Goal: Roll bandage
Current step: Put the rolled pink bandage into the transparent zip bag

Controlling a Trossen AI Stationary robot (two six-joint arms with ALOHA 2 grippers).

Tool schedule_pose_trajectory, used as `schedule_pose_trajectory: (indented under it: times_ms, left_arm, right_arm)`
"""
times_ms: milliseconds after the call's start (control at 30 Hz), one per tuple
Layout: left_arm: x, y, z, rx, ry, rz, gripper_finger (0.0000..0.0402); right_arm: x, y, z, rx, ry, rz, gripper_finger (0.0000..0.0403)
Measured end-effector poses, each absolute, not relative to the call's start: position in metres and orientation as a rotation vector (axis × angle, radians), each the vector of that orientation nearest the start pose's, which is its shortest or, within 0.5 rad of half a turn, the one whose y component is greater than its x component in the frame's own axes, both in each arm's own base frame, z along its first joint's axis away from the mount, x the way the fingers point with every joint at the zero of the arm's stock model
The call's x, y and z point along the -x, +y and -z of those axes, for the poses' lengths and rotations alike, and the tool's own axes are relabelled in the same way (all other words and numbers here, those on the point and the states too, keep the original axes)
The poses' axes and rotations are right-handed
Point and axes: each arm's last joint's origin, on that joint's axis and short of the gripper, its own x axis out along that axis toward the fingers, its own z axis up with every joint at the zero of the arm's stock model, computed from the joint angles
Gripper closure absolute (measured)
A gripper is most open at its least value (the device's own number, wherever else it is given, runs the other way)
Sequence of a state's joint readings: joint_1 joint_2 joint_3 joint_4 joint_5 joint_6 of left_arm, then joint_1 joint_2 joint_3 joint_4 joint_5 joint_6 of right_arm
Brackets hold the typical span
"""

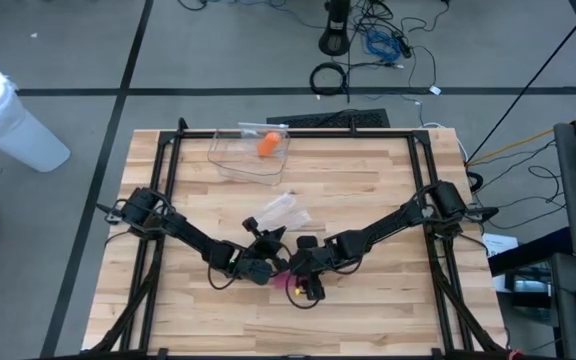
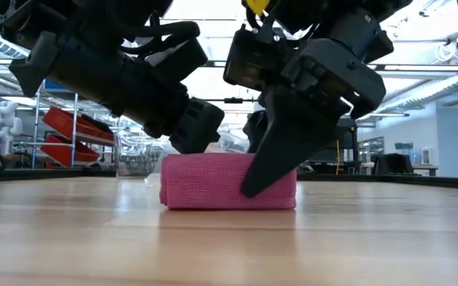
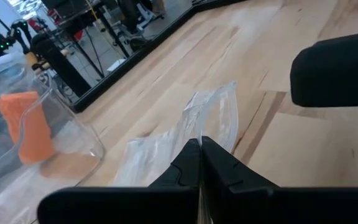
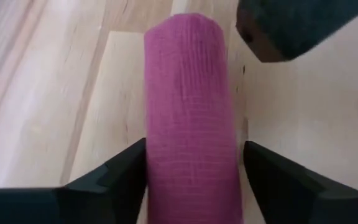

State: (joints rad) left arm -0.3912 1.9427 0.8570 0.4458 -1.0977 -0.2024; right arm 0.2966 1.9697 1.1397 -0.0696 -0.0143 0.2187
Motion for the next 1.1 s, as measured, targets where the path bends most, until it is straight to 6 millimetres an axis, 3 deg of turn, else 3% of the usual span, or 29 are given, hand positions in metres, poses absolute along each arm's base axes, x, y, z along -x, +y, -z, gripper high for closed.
schedule_pose_trajectory:
  times_ms: [300, 600, 867, 1100]
  left_arm:
    - [-0.330, -0.108, -0.110, -0.276, 0.431, -0.728, 0.0397]
    - [-0.328, -0.109, -0.107, -0.252, 0.444, -0.722, 0.0397]
    - [-0.330, -0.110, -0.109, -0.195, 0.422, -0.697, 0.0397]
    - [-0.335, -0.110, -0.112, -0.078, 0.385, -0.670, 0.0397]
  right_arm:
    - [-0.367, 0.112, -0.140, -0.154, 0.968, -0.081, 0.0352]
    - [-0.334, 0.101, -0.184, -0.068, 0.917, 0.319, 0.0355]
    - [-0.316, 0.092, -0.167, -0.136, 0.828, 0.416, 0.0355]
    - [-0.316, 0.085, -0.154, -0.199, 0.709, 0.397, 0.0355]
